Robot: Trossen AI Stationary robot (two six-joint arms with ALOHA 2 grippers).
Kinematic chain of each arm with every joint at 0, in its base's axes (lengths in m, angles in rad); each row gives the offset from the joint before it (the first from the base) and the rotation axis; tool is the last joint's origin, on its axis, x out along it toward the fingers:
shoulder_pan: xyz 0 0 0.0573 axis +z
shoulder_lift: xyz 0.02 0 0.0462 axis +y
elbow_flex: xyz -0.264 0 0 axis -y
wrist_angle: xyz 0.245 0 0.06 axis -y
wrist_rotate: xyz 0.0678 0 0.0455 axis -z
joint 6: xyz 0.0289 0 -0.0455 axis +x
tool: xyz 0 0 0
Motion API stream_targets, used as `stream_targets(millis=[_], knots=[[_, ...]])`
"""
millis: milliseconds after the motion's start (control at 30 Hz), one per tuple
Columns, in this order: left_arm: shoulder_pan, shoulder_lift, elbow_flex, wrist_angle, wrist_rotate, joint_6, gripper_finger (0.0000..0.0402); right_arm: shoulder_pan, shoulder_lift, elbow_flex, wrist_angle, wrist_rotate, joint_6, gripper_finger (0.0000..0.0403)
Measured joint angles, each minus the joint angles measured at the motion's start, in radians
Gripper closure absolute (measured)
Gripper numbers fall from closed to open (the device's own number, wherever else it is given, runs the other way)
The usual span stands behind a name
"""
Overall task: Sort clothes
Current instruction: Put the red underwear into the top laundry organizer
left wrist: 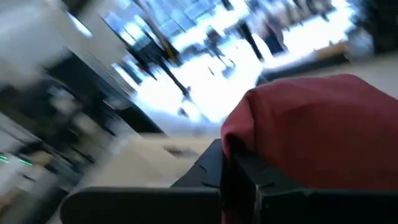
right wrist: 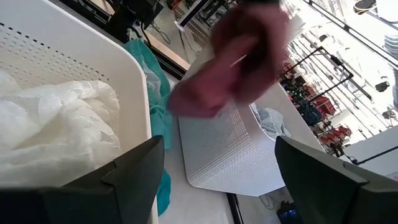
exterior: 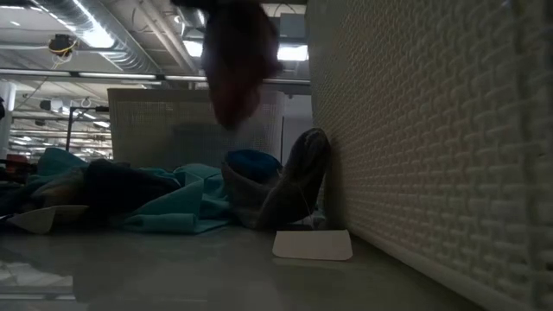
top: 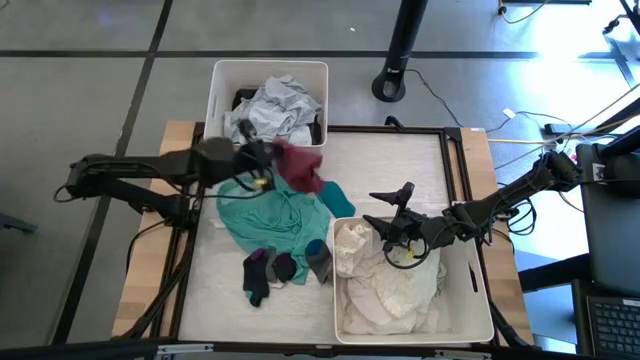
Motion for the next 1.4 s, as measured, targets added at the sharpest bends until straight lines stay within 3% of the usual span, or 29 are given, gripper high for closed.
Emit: stream_targets(millis=[200,333,733,1100,1400], knots=[[0.031,-0.054,0.074,0.207,-0.062,0.223,0.0398,0.000,0.000,0.000,0.000,0.000,0.000,0.0093],[0.126,-0.062,0.074,0.297,-0.063,0.295,0.0399,0.000,0.000,0.000,-0.001,0.000,0.001,0.0093],[0.498,0.034,0.073,0.184,-0.064,0.308,0.0394,0.000,0.000,0.000,0.002,0.000,0.001,0.0093],[0.571,0.107,0.073,-0.037,-0.062,0.054,0.0383,0.000,0.000,0.000,0.003,0.000,0.002,0.0093],[0.571,0.095,0.120,-0.210,-0.062,-0.078,0.0266,0.000,0.000,0.000,0.003,0.000,0.009,0.0093]])
